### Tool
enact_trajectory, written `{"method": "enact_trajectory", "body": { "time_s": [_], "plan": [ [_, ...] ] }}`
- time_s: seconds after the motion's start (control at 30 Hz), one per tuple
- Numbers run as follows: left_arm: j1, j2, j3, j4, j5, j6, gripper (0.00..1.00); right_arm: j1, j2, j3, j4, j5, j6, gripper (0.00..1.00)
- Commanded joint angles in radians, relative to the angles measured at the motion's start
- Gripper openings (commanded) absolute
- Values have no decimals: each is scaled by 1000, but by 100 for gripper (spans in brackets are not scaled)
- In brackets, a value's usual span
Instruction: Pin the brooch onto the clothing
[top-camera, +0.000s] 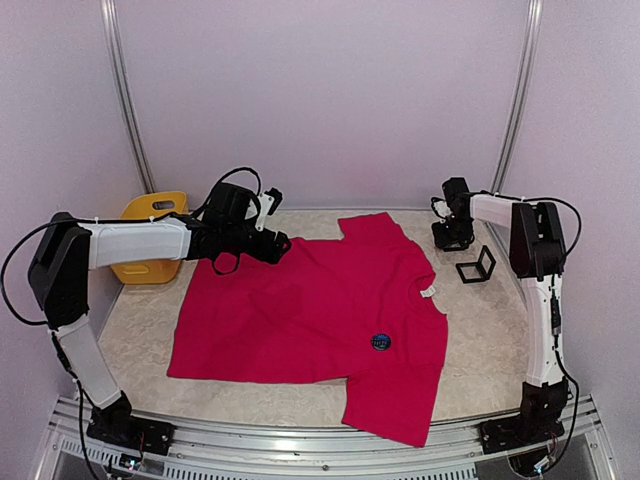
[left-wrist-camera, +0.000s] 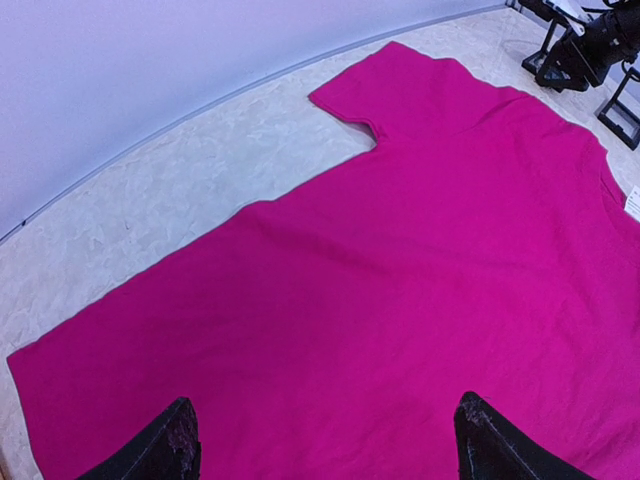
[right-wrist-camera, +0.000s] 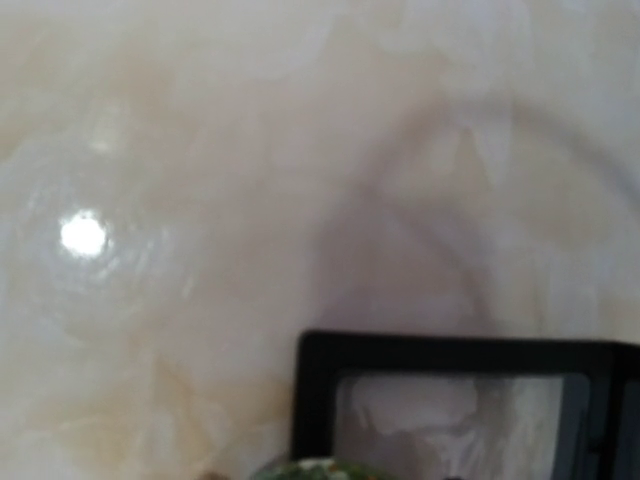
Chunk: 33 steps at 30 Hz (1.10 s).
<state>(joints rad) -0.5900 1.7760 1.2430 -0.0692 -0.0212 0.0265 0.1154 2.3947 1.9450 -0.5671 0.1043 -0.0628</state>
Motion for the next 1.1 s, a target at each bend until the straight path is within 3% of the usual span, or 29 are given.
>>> {"method": "enact_trajectory", "body": {
  "time_s": [0.0, 0.13, 0.37, 0.9, 1.07],
  "plan": [
    [1, 0, 12, -15, 15, 16, 83, -10, -31, -42, -31, -18, -7, 44],
    [1, 1, 12, -13, 15, 15, 83, -10, -55, -46, -24, -18, -12, 44],
    [1, 1, 16, -15, 15, 15, 83, -10, -64, -29, -31, -30, -11, 37],
    [8, -15, 7, 24, 92, -8, 83, -9, -176, -86, -3, -91, -31, 36],
    [6, -22, 21, 37, 116, -21, 83, 35, -288, -223, 129, -133, -69, 35]
  ]
}}
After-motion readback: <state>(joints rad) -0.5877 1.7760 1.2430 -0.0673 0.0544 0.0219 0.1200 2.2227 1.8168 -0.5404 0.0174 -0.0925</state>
